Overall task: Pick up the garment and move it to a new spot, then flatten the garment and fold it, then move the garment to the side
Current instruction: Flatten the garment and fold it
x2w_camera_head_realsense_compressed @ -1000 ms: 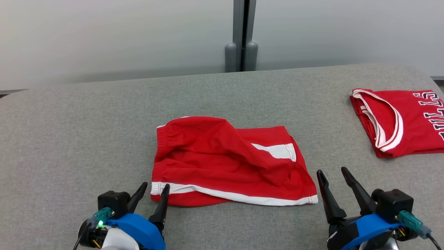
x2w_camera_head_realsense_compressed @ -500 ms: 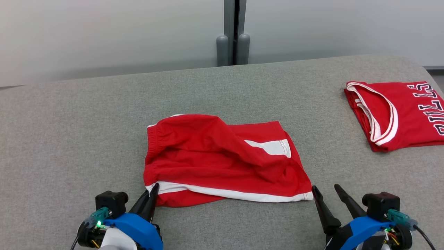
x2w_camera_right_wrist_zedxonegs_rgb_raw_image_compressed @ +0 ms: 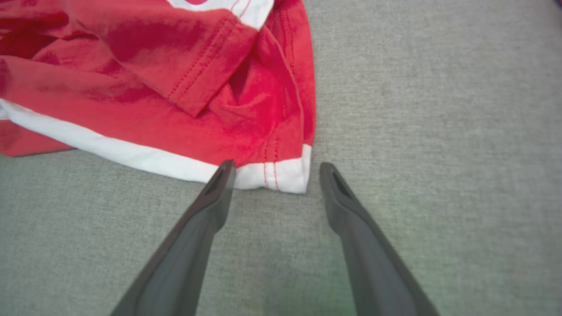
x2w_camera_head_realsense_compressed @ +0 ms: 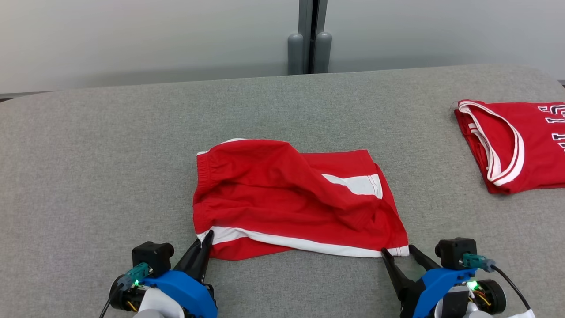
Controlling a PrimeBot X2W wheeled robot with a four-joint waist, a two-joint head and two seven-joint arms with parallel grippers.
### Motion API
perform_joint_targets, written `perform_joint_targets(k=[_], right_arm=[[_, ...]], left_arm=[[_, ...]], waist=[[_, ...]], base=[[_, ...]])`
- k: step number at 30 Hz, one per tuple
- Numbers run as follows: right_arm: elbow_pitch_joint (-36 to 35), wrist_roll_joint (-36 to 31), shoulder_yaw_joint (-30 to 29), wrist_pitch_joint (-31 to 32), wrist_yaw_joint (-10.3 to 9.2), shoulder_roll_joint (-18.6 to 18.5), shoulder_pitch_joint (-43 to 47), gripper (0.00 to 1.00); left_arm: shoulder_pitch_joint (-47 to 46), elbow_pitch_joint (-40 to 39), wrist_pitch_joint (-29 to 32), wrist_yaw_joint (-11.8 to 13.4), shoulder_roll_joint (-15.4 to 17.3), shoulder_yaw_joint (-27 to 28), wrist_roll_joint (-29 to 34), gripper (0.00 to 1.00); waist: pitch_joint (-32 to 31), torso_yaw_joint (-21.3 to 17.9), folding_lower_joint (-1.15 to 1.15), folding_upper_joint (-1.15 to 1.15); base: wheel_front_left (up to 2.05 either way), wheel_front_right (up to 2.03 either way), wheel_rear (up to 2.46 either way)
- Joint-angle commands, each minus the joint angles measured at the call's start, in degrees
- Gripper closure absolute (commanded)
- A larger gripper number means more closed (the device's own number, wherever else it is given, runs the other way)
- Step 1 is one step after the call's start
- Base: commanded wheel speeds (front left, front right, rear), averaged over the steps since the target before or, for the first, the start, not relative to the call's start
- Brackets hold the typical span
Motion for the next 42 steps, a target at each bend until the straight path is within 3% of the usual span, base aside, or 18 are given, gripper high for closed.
perform_joint_targets(k=[1,4,5,6,7,16,25,35,39,42], right_arm=[[0.2,-0.2,0.1,0.1,0.03,-0.1,-0.8,0.0],[1.4,-0.4,0.4,-0.2,0.02,-0.1,-1.6,0.0],[1.7,-0.3,0.5,-0.2,0.03,-0.1,-1.8,0.52],[2.1,-0.3,0.6,-0.3,0.03,-0.1,-2.0,0.67],[2.3,-0.4,0.7,-0.5,0.03,-0.1,-2.3,1.0],[-2.9,0.8,-2.6,-2.6,0.02,-0.1,-1.4,1.0],[-25.3,0.3,-7.3,2.2,0.02,-0.1,2.6,1.0],[-46.8,-1.5,-9.7,12.0,0.03,0.0,0.4,1.0],[-47.4,-1.8,-8.6,15.6,0.03,-0.7,-5.7,1.0],[-42.9,0.4,-7.8,18.5,0.03,-1.2,-12.2,1.0]], left_arm=[[-1.0,0.0,-0.3,-0.4,0.2,0.0,-0.2,1.0],[-1.4,0.2,-1.0,-0.4,0.4,-0.4,-0.4,1.0],[-1.4,0.2,-1.2,-0.4,0.4,-0.5,-0.5,1.0],[-1.5,0.3,-1.3,-0.4,0.5,-0.6,-0.6,1.0],[-1.5,0.4,-1.5,-0.4,0.6,-0.7,-0.7,1.0],[-1.0,-3.8,-4.7,-0.4,0.4,0.2,-2.8,1.0],[2.3,-21.2,-3.6,-0.4,3.0,3.6,-9.1,1.0],[0.3,-42.9,8.6,1.5,7.1,7.1,-19.3,1.0],[-4.6,-43.1,13.5,2.1,8.9,8.3,-21.6,1.0],[-9.4,-39.6,15.7,2.4,9.9,9.4,-22.5,1.0]], waist=[[0.1,0.1,0.0,0.0],[0.2,0.1,0.0,0.0],[0.2,0.1,0.0,0.0],[0.1,0.1,0.0,0.0],[0.1,0.0,0.0,0.0],[-1.0,-0.4,0.0,0.0],[-2.6,-1.7,0.0,0.0],[-1.6,-1.7,0.0,0.0],[0.4,-2.2,0.0,0.0],[2.3,-2.7,0.0,0.0]], base=[[0.0,0.0,0.0],[0.0,0.0,0.0],[0.0,0.0,0.0],[0.0,0.0,0.0],[0.0,0.0,0.0],[0.0,0.0,0.0],[0.0,0.0,0.0],[0.0,0.0,0.0],[0.0,0.0,0.0],[0.0,0.0,0.0]])
